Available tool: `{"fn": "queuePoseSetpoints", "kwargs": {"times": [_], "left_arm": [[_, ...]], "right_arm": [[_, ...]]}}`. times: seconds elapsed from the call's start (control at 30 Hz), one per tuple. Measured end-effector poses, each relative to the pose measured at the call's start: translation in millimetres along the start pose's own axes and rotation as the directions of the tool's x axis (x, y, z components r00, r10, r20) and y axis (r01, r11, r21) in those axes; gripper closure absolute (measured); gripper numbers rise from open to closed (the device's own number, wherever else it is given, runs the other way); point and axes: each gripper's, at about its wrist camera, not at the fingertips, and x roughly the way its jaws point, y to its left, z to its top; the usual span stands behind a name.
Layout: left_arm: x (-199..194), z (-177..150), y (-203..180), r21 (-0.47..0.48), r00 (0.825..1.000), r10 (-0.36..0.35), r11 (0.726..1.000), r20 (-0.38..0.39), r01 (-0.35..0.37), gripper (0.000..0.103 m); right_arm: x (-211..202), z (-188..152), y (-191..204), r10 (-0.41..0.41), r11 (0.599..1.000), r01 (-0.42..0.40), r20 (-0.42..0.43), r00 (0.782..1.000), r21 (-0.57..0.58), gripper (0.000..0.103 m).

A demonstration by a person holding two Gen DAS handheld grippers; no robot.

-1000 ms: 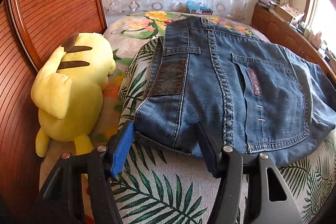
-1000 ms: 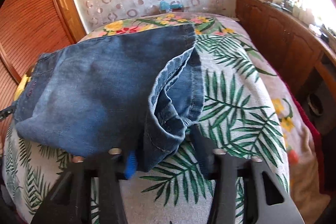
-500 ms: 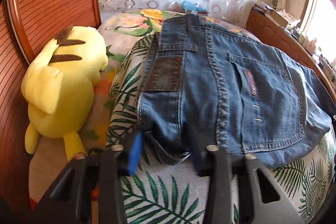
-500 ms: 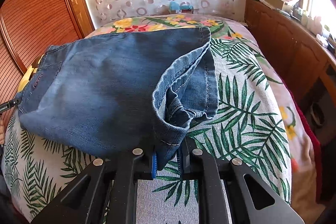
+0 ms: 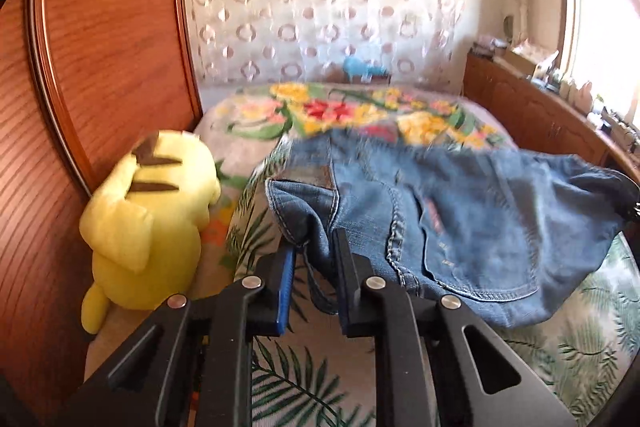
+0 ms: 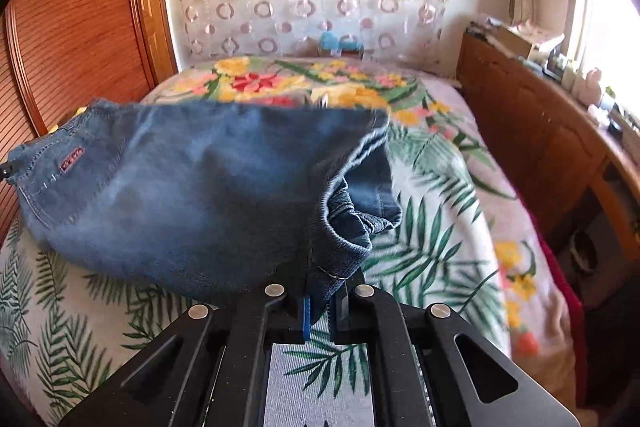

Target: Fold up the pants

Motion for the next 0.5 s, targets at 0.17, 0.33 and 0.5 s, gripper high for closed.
{"fn": "queuePoseSetpoints", "kwargs": {"times": [0.17,0.33,0.5], "left_arm": [[-49,-6,3,-0.051,0.995,-0.037,0.998,0.096,0.042,0.086],[-77,-36,11,-0.066,0.993,-0.063,0.995,0.101,0.069,0.086],[-99,-64,18,-0.09,0.991,-0.086,0.991,0.1,0.096,0.086]], "right_arm": [[-44,7,3,-0.003,1.0,0.005,0.081,0.997,-0.023,0.098],[-89,-19,2,0.024,0.999,-0.019,0.121,0.992,-0.042,0.098],[-118,-60,0,0.051,0.997,-0.044,0.11,0.993,-0.066,0.098]]}}
